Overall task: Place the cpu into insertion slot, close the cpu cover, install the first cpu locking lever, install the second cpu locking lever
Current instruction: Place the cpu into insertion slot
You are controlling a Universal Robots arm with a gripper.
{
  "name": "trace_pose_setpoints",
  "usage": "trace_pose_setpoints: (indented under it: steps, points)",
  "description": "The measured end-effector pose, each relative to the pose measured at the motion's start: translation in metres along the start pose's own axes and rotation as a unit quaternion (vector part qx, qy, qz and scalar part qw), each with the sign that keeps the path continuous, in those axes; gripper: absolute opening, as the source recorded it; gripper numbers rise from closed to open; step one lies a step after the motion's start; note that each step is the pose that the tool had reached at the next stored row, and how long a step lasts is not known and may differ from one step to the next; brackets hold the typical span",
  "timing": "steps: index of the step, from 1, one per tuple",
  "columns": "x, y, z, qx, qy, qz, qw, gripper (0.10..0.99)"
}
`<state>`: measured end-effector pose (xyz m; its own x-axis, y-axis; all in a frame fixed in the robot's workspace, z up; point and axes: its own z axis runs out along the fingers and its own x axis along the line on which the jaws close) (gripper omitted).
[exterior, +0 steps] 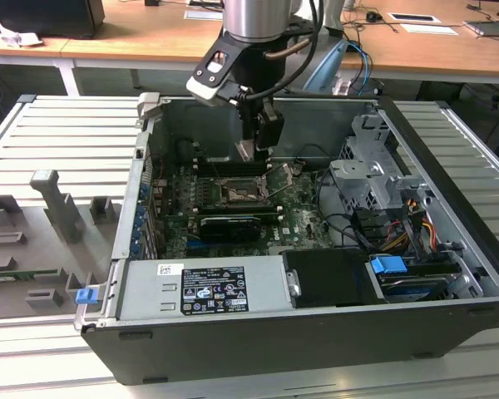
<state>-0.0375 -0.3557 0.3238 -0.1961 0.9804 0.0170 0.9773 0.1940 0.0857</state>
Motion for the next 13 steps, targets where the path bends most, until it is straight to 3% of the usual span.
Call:
trace_pose_setpoints:
  steps: [6, 13]
  points:
    - [-0.0001, -0.0007, 0.0083, 0.0001, -0.0070, 0.055, 0.9985, 0.529]
    - [0.0013, -0.0053, 0.0236, 0.0003, -0.0075, 0.057, 0.9984, 0.529]
